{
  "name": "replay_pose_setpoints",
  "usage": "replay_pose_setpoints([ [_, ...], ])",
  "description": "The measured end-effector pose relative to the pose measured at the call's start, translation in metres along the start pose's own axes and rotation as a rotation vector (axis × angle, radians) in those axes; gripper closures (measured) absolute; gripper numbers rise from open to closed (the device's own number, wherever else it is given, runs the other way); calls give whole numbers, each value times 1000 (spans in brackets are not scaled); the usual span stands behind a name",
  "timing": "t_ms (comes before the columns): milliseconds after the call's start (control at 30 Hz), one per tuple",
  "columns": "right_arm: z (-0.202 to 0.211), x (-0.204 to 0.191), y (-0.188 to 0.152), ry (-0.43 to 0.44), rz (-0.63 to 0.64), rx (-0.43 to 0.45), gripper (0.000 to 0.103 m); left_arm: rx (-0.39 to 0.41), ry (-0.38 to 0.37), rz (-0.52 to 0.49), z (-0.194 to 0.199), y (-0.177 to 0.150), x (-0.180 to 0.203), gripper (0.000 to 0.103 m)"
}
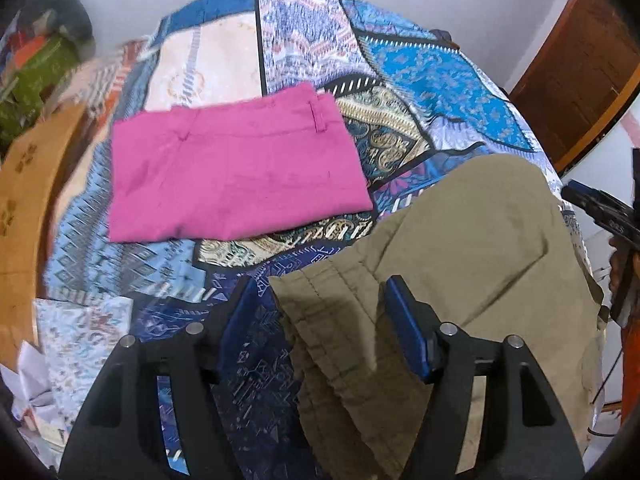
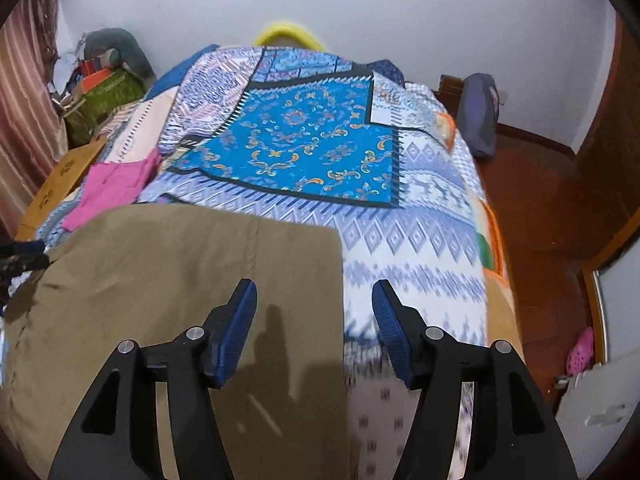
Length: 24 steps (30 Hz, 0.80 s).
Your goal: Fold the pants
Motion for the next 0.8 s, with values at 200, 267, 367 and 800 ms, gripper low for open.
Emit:
replay_pose_setpoints([
  [200, -39, 1, 9, 91, -41, -53, 47, -25, -81, 70, -19, -3, -4, 30],
  [267, -45, 0, 10, 117, -64, -42, 47, -32, -91, 76, -23, -3, -3, 30],
  [367, -46, -2, 9, 152, -66, -41, 56, -32, -109, 79, -25, 0, -1, 30],
  [800, -24, 2, 19, -92, 59, 60, 99, 61, 48, -43, -8, 21, 10, 50],
])
Point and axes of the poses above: each gripper's, at about its wrist camera, not at the fingertips, and z roughly against the way its jaws point, x to its right, y to its top, the point moved 6 cm from there along -z, roughly the way its jaws point, and after that the axes turned 2 degrees about z, right-handed, at the moved point
